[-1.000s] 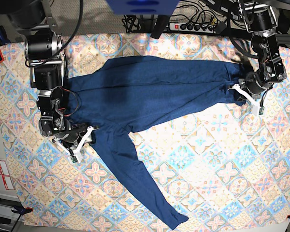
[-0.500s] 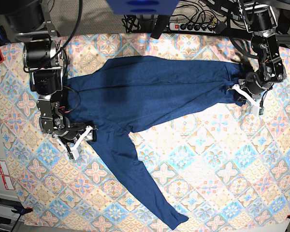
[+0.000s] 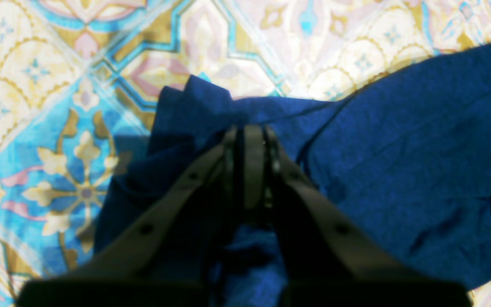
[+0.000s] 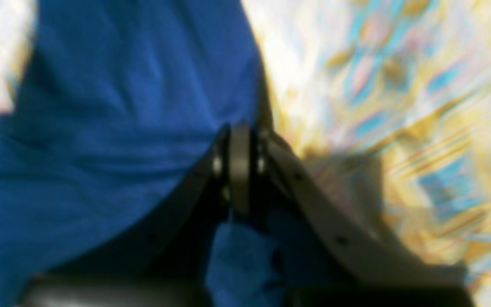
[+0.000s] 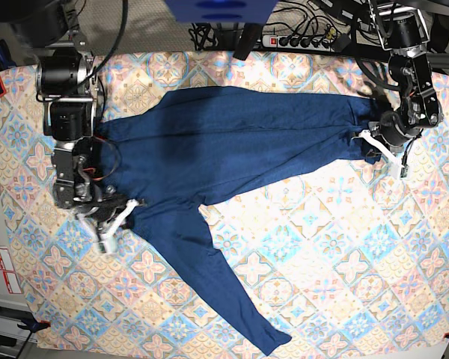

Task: Fold the T-shirt properly
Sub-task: 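Hold the shirt with both grippers and pull it taut lengthwise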

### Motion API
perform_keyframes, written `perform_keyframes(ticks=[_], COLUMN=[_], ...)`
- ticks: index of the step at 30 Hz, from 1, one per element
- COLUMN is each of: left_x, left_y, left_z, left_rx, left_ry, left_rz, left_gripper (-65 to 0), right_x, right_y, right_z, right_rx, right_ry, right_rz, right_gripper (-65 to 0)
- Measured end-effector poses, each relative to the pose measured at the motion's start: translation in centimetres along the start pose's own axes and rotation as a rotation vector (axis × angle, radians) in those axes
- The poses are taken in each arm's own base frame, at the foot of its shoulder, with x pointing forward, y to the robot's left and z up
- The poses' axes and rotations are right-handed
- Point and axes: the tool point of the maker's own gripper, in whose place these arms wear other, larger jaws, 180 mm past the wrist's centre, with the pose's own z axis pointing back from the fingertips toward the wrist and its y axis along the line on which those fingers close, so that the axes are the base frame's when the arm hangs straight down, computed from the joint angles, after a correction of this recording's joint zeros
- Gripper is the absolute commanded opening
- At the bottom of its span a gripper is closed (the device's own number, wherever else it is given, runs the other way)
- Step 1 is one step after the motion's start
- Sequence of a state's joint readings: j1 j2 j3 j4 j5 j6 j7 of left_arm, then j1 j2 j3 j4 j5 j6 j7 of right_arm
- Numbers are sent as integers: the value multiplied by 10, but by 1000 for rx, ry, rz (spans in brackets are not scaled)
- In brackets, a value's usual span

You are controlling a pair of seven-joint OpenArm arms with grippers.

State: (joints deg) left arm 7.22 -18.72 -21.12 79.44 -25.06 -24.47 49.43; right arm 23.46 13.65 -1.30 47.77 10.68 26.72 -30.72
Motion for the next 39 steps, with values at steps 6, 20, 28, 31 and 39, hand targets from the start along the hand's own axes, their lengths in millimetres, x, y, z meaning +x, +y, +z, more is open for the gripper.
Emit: perform_keyframes(ticks=[6, 20, 28, 31, 39], left_x=[3, 4, 5, 5, 9], left_y=[-1, -1, 1, 2, 16], left_z=[0, 0, 0, 1, 7], left_rx=[-2, -3, 2, 4, 32], left_ry=[-7, -11, -14, -14, -8], left_rz=[0, 1, -1, -3, -31], left_gripper=[-650, -650, -650, -650, -650], right_x=[-6, -46, -72, -71, -72], right_y=[-40, -14, -22, -27, -29], right_z=[52, 130, 165, 173, 174], right_rx=[-127, -70, -96, -111, -117], right_ry=[22, 30, 46, 20, 22], right_rz=[-20, 85, 16, -1, -5], right_gripper=[-643, -643, -643, -643, -643])
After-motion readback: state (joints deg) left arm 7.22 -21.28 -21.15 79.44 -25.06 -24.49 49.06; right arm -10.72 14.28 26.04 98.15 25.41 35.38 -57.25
